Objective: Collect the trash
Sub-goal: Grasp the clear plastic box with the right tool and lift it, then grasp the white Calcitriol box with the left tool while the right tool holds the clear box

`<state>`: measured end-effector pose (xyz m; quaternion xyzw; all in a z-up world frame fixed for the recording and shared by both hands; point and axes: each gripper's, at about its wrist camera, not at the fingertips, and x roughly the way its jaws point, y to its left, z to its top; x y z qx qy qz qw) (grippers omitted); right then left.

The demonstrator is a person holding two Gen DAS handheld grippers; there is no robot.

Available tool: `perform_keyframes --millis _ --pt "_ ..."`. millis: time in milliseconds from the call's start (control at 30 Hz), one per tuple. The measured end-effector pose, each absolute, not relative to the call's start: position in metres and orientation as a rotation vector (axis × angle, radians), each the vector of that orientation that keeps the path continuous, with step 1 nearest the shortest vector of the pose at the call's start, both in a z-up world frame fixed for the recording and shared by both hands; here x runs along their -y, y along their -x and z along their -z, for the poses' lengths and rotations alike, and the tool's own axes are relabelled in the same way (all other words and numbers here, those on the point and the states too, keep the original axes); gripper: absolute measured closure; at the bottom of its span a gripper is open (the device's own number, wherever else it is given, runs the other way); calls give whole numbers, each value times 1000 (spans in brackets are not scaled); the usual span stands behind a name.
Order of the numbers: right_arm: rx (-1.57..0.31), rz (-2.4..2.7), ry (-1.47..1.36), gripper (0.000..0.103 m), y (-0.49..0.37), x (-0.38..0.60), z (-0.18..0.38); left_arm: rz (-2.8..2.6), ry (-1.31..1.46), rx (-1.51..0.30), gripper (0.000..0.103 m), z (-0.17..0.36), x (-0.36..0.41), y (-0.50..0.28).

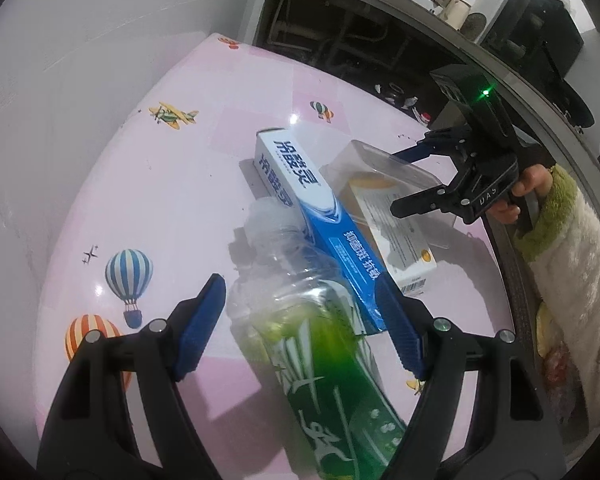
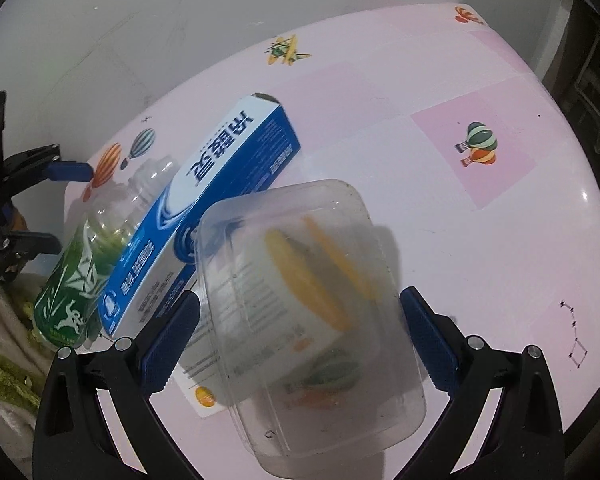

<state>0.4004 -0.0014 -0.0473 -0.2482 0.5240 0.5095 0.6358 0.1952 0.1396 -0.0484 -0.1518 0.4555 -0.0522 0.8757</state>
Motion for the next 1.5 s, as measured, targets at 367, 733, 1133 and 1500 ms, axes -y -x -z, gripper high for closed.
perform_keyframes --millis 367,733,1133,1500 --pt "-1079 -834 282 14 -390 66 13 106 313 -993 30 60 -136 -188" --pt "-1087 -333 22 14 -292 158 -4 107 332 -988 30 67 -139 -182" --pt "-1114 -125 9 14 -246 154 35 274 250 -905 30 9 -112 -216" --pt "-1081 -46 13 14 -227 173 41 259 219 -1402 26 78 -36 -346"
